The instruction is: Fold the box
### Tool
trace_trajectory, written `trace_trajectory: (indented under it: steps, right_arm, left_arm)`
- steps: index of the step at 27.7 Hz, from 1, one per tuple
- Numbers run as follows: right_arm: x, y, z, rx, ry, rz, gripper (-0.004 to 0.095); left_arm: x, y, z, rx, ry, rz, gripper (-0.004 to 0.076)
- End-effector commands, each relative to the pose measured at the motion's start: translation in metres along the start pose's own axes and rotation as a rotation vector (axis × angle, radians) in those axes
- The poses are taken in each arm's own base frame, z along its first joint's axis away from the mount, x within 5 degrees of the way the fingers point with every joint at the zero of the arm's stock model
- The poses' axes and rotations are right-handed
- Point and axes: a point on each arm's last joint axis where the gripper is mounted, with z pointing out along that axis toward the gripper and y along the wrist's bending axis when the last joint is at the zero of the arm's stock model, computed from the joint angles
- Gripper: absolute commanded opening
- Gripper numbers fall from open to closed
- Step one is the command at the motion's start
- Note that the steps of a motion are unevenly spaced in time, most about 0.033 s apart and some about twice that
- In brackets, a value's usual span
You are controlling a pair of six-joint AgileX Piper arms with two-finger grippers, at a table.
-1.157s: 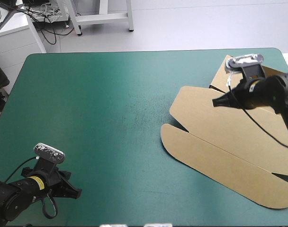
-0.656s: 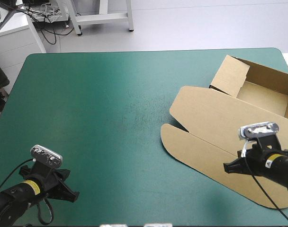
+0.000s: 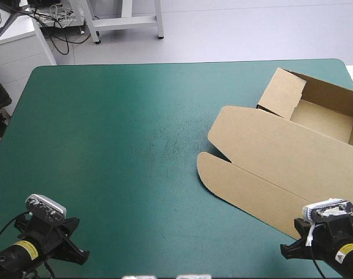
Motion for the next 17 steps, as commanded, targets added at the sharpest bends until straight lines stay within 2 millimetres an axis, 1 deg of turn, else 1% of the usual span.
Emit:
trace_trajectory:
  steps: [1, 3, 17]
  right_arm:
    - [-0.0043, 0.001, -0.0027, -0.007, -0.077, -0.002, -0.0019]
    - [-0.0011, 0.0008, -0.0008, -0.007, -0.071, 0.001, -0.0019]
    - [0.0019, 0.0016, -0.0002, -0.016, -0.04, 0.012, -0.0019]
  left_arm:
    - [-0.0076, -0.0014, -0.0019, 0.017, -0.058, -0.004, -0.001]
    - [-0.0065, -0.0017, -0.0004, 0.021, -0.054, -0.006, -0.001]
    - [-0.0057, -0.0019, -0.0003, 0.022, -0.046, -0.005, -0.001]
